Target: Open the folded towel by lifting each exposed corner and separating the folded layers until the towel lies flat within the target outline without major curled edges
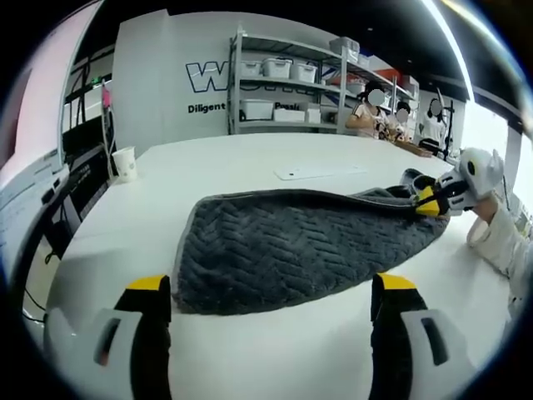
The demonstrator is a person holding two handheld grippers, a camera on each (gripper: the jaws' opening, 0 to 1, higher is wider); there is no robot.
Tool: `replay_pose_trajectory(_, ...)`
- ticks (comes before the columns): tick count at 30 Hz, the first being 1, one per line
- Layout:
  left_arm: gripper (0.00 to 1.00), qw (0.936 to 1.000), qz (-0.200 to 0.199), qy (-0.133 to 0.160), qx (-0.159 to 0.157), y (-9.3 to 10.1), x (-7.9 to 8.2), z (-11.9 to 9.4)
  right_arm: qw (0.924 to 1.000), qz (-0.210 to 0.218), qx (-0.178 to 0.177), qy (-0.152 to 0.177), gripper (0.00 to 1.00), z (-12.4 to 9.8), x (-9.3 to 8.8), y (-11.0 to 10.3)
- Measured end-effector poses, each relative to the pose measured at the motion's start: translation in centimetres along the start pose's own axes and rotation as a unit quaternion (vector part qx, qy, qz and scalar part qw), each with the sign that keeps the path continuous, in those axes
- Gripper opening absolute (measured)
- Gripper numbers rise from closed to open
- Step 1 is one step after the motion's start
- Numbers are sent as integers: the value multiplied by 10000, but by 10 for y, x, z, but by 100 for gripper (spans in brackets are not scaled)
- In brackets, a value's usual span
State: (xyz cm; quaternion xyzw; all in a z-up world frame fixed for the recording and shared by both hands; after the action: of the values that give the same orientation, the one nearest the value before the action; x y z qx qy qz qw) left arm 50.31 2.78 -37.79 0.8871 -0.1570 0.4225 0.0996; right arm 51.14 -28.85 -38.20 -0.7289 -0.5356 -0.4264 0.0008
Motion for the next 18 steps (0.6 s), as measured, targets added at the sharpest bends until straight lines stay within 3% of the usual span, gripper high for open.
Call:
replay_pose_trajectory(8, 99, 10000, -92, 32, 8, -1, 0, -1, 9997, -152, -104, 155, 0, -25, 4, -8)
replay_pose_trajectory(18, 98, 10000, -70, 25, -4, 0, 1, 0, 9988, -452, 97, 132, 0, -42, 2, -32)
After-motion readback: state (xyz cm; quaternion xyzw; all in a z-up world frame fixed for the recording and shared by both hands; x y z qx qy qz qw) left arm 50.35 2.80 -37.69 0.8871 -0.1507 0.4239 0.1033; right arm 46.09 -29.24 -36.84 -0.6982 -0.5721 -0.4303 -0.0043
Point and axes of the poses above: the point that each gripper's makers call its tool centre point, and the gripper's own axes: z roughly forward along the fingers, y roughly to its right, x roughly out of its top, the point moved 5 cm from there along -z, roughly backward along the fingers, and after that the axes turned 9 degrees about -y, right-handed, at the moved point
